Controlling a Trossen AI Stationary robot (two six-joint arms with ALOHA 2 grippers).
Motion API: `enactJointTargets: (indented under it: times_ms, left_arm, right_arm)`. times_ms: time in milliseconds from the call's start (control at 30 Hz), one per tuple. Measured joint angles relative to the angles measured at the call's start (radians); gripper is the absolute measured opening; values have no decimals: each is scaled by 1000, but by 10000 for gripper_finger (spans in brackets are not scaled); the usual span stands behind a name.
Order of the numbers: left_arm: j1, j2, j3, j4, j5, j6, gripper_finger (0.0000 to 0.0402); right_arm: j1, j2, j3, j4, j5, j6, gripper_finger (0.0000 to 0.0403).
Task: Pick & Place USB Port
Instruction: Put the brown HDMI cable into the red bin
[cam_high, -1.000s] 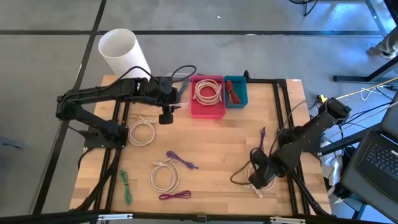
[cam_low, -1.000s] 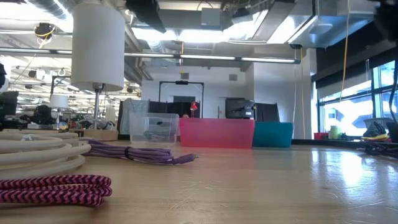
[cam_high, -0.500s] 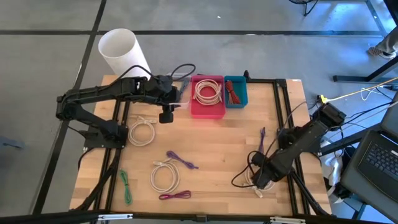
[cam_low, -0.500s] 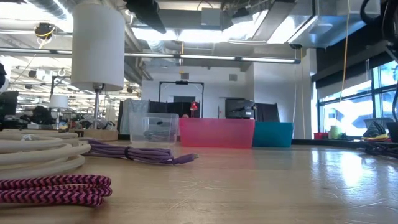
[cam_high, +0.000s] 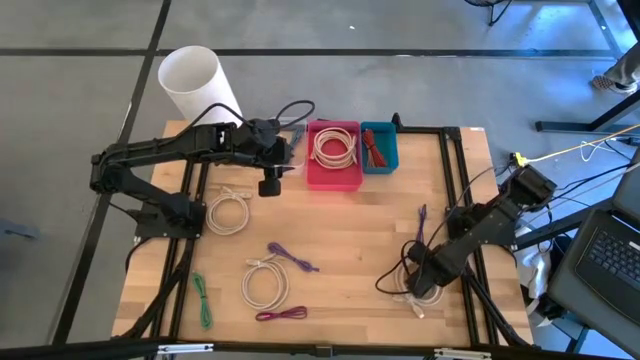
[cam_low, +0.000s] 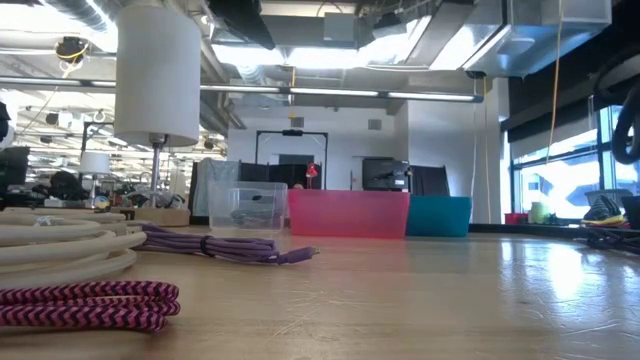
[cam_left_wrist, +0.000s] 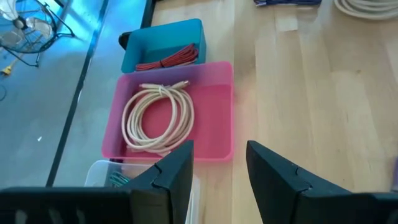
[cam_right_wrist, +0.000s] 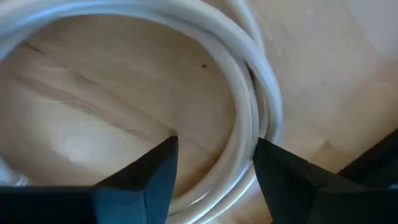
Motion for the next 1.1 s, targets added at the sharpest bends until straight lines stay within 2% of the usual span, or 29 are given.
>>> enactJointTargets:
  times_ms: [100,267,333,467,567,767,900,1100]
  left_arm:
    - [0,0,0,0,-2,-1,141]
    - [0,0,0,0,-4,0,141]
    - [0,0,0,0,-4,0,141]
    - [0,0,0,0,-7,1,141]
    - [0,0,0,0,-7,1,141]
    - [0,0,0,0,-7,-1,141]
    - [0,0,0,0,-7,-1,141]
    - [0,0,0,0,-14,0,141]
  right_arm:
    - [-6,-1,-7,2,-4,3,169]
    - [-7,4,8,-11,3,4,44]
    - [-7,4,21,-21,9,5,19]
    - [-8,1,82,-26,28,50,16]
    - [-18,-18,179,-78,58,52,16]
    - [-92,-51,405,-317,265,36,16]
    - [-195,-59,514,-380,384,-96,16]
    - [-415,-60,620,-353,463,-452,16]
